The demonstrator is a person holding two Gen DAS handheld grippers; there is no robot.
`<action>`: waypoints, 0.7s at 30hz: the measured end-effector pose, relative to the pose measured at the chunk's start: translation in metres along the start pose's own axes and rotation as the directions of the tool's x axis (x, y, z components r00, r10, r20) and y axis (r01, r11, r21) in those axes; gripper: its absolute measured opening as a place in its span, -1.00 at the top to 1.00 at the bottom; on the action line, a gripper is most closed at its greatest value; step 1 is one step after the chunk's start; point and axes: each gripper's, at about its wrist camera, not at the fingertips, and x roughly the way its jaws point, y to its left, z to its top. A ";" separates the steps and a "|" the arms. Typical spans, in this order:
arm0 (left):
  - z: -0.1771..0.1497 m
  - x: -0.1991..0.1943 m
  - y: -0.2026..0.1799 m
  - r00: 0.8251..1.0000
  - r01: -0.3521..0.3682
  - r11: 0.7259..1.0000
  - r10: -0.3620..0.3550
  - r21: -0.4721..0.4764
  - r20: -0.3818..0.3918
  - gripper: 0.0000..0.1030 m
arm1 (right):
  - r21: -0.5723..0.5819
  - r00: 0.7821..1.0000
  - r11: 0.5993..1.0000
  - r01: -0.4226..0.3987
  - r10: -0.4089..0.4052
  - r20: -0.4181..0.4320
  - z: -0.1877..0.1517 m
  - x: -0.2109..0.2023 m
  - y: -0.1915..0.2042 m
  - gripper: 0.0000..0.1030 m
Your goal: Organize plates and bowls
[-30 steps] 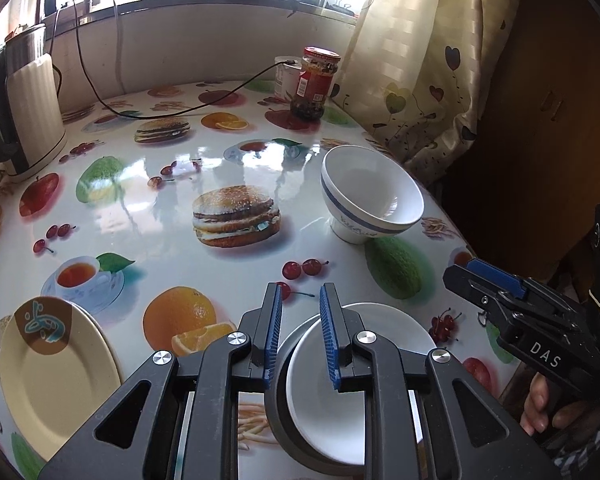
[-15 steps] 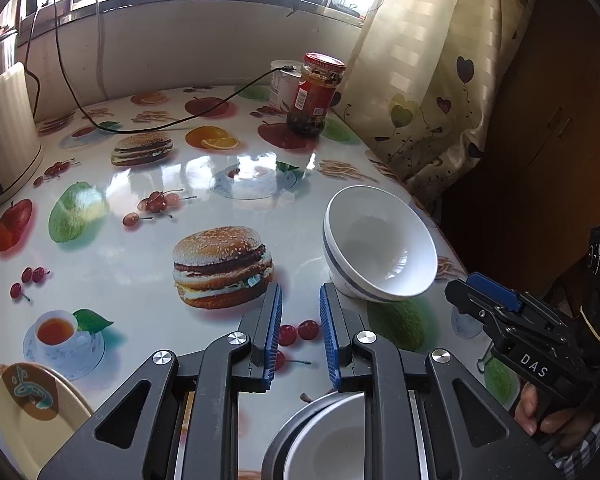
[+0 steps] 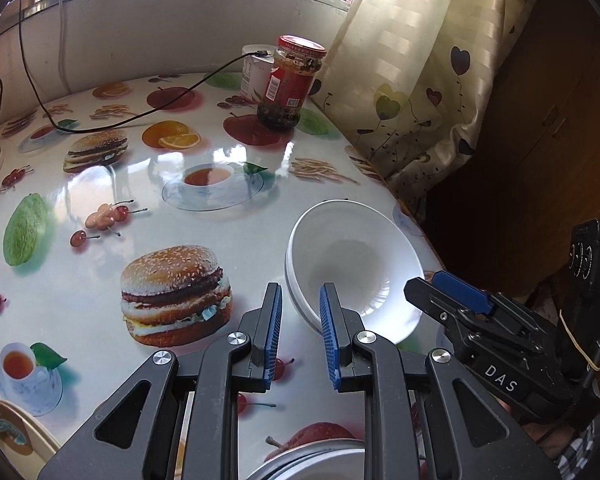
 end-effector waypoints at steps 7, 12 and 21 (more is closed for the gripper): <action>0.003 0.013 0.000 0.999 -0.027 1.000 0.027 0.008 -0.019 0.61 | 0.015 1.000 1.000 -0.011 0.011 -0.019 0.004 0.013 -0.003 0.14; 0.004 0.017 -0.002 0.999 -0.033 0.999 0.033 0.012 -0.023 0.61 | 0.010 1.000 1.000 -0.010 0.011 -0.021 0.006 0.019 -0.004 0.14; 0.004 0.023 -0.008 0.998 -0.052 0.998 0.053 0.032 -0.029 0.61 | 0.012 0.999 1.000 -0.029 0.029 -0.016 0.008 0.022 -0.003 0.35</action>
